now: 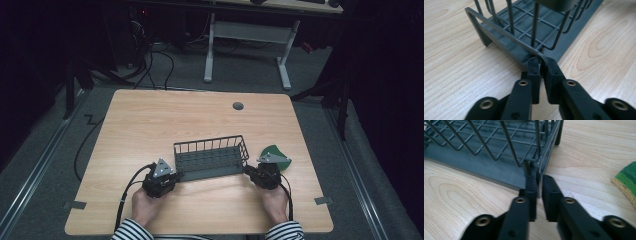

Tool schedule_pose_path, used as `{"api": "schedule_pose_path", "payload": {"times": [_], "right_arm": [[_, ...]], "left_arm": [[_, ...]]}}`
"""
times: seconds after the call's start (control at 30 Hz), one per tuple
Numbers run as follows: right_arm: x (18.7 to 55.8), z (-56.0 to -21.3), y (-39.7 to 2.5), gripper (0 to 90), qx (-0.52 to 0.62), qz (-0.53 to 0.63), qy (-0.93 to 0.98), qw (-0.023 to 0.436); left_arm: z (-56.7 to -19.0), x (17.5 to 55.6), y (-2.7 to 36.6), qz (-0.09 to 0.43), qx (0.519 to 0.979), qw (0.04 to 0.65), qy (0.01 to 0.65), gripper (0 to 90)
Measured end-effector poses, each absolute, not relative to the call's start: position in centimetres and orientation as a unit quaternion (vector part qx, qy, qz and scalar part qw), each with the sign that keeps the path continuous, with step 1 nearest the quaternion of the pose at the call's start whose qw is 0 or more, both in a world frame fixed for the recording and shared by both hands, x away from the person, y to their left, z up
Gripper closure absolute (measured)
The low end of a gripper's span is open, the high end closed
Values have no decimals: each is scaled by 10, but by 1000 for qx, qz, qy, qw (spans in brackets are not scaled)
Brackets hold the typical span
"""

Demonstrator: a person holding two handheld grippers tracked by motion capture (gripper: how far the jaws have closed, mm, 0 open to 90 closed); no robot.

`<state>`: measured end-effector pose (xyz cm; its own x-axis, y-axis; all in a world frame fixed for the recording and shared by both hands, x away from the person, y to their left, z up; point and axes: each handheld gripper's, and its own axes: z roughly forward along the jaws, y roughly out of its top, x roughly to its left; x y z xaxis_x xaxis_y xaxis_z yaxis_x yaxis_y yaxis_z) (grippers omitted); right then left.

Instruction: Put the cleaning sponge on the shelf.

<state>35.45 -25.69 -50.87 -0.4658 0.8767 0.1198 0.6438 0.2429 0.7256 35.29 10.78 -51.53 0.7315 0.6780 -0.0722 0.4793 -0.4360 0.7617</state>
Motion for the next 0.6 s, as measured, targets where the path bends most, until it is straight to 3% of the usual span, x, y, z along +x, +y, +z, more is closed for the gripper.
{"api": "schedule_pose_path", "payload": {"times": [0.13,0.2,0.23,0.37,0.6], "right_arm": [[354,-510,-261,657,501,376,765,148],[352,-507,-265,576,499,378,764,157],[352,-507,-265,576,499,378,764,157],[345,-500,-274,523,501,369,764,168],[336,-491,-293,434,507,376,749,201]], "left_arm": [[-517,354,113,106,832,412,356,700],[-517,353,115,108,830,414,358,583],[-517,352,116,109,830,413,359,583],[-518,352,126,109,826,407,375,430],[-527,357,148,122,830,371,397,366]]}}
